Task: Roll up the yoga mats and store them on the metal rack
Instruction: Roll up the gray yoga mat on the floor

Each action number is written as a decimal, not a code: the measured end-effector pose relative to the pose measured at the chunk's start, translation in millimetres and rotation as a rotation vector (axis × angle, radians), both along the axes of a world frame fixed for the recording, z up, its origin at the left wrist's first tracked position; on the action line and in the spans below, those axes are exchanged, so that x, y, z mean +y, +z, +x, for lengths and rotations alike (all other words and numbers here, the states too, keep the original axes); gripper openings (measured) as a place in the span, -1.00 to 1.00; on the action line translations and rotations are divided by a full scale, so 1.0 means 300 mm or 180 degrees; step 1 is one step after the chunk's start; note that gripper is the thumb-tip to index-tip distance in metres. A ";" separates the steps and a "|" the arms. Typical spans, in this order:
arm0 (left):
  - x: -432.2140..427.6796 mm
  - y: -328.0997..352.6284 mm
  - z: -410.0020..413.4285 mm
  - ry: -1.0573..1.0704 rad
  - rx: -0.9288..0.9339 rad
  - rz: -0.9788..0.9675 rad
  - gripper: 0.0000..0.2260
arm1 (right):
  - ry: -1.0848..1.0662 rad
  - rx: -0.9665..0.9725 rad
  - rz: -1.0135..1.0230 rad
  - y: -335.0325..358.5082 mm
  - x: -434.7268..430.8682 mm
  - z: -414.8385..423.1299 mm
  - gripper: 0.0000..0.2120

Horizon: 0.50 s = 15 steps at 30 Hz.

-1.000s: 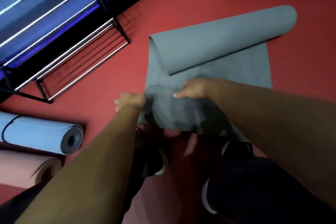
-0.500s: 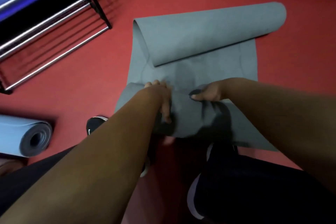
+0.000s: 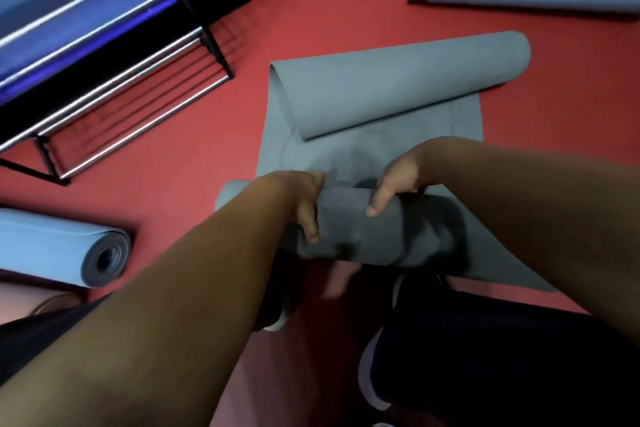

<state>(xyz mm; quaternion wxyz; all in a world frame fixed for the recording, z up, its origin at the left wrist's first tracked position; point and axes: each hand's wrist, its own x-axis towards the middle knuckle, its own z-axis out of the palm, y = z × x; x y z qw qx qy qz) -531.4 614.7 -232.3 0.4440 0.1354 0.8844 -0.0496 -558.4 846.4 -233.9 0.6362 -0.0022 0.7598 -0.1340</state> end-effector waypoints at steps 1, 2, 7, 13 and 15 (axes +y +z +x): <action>-0.008 0.034 -0.001 -0.0005 0.0033 -0.0014 -0.05 | -0.0017 0.0011 -0.0012 0.051 -0.012 0.005 -0.29; -0.015 0.069 -0.005 -0.0081 0.0122 -0.0073 -0.02 | 0.0014 0.0029 -0.0037 0.111 -0.027 0.012 -0.33; -0.029 0.384 0.007 -0.0214 0.0348 -0.0159 -0.03 | 0.0452 0.0698 -0.0201 0.387 -0.090 0.074 -0.47; -0.078 0.733 0.066 0.0208 0.0834 0.0257 -0.09 | 0.0225 0.1443 -0.0471 0.760 -0.088 0.166 -0.29; -0.074 0.840 0.111 0.0196 0.1069 0.0343 -0.19 | 0.0157 0.1691 -0.0448 0.883 -0.065 0.208 -0.33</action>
